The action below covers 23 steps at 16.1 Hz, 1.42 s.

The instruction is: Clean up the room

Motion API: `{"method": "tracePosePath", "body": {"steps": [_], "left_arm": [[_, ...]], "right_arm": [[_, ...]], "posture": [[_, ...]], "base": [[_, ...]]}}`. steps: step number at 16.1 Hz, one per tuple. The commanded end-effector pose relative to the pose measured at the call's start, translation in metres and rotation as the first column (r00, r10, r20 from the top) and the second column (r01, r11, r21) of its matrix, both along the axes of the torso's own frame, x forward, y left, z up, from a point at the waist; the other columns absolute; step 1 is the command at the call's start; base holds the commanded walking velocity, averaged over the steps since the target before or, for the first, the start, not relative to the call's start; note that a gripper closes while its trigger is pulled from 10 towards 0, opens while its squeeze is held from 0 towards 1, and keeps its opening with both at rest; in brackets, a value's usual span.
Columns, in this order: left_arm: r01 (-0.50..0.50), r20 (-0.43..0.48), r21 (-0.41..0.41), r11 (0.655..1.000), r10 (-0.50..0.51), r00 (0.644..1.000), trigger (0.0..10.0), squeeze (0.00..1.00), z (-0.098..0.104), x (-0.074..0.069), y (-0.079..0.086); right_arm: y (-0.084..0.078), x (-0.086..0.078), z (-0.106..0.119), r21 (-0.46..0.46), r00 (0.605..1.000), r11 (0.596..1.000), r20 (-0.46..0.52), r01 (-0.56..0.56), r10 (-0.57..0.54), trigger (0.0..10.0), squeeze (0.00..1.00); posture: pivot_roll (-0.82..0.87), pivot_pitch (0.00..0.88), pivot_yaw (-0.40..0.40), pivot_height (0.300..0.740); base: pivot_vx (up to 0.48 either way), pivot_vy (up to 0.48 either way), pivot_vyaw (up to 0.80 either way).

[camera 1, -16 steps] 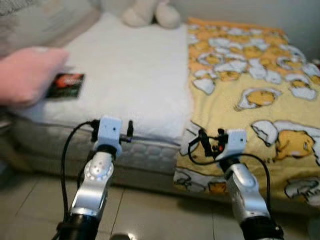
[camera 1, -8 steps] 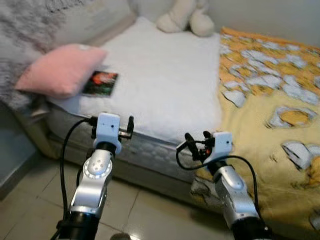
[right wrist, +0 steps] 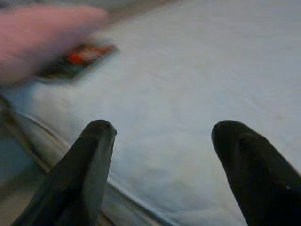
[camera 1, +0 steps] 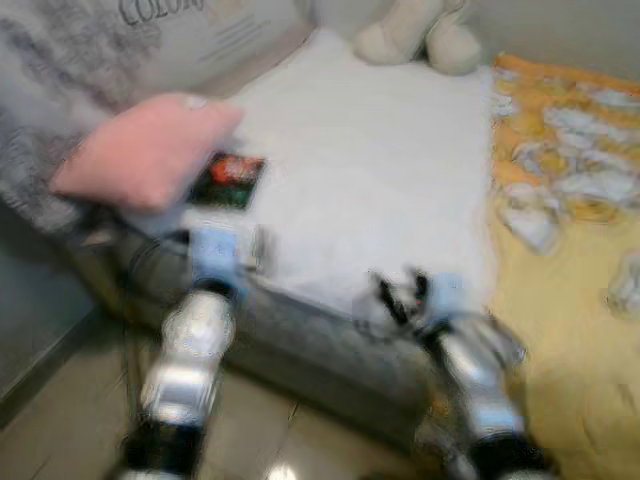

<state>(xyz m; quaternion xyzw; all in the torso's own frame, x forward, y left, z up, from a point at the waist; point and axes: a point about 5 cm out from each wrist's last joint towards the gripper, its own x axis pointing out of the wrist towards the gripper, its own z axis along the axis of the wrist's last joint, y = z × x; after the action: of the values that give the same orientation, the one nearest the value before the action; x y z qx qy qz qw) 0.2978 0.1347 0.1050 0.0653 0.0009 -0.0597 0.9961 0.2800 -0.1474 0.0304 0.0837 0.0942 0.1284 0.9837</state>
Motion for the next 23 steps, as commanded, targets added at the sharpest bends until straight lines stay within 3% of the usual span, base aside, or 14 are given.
{"method": "tracePosePath", "body": {"steps": [1, 12, 14, 17, 21, 23], "left_arm": [[-0.04, 0.002, 0.031, 0.999, 0.04, 0.999, 10.0, 0.0, 0.001, 0.0, 0.013], [-0.082, 0.009, 0.079, 0.994, 0.081, 0.997, 10.0, 0.0, 0.0, -0.004, 0.013], [-0.104, 0.011, 0.081, 0.991, 0.104, 0.995, 10.0, 0.0, 0.001, -0.004, 0.015], [-0.154, 0.0, 0.155, 0.976, 0.156, 0.988, 10.0, 0.0, -0.002, -0.006, 0.026], [-0.174, -0.002, 0.16, 0.972, 0.177, 0.984, 10.0, 0.0, -0.002, -0.006, 0.03], [-0.169, -0.019, 0.151, 0.974, 0.173, 0.985, 10.0, 0.0, -0.004, -0.004, 0.03]], "right_arm": [[0.01, 0.005, 0.006, 0.032, 1.0, 0.999, 0.024, -0.02, 0.019, 10.0, 0.0], [0.01, 0.008, 0.004, 0.049, 0.999, 0.998, 0.012, -0.036, 0.036, 10.0, 0.0], [0.008, 0.009, 0.005, 0.081, 1.0, 0.997, 0.011, -0.007, 0.006, 10.0, 0.0], [0.0, 0.001, 0.001, 0.066, 1.0, 0.998, 0.014, 0.017, -0.018, 10.0, 0.0], [-0.006, 0.001, -0.001, 0.065, 0.999, 0.997, -0.001, 0.035, -0.035, 10.0, 0.0], [-0.012, 0.003, -0.001, 0.067, 0.994, 0.992, -0.017, 0.105, -0.104, 10.0, 0.0]], "posture": [[0.13, 0.0, -0.03, 0.74], [0.15, 0.0, -0.038, 0.74], [0.15, 0.0, -0.035, 0.74], [0.14, 0.0, -0.031, 0.74], [0.14, 0.0, -0.041, 0.74], [0.13, 0.0, -0.038, 0.74]], "base": [[0.0, 0.0, 0.41], [0.0, 0.0, 0.42], [0.0, -0.411, 0.43], [0.0, -0.477, 0.42], [0.0, -0.472, 0.43], [0.0, -0.236, 0.43]]}}
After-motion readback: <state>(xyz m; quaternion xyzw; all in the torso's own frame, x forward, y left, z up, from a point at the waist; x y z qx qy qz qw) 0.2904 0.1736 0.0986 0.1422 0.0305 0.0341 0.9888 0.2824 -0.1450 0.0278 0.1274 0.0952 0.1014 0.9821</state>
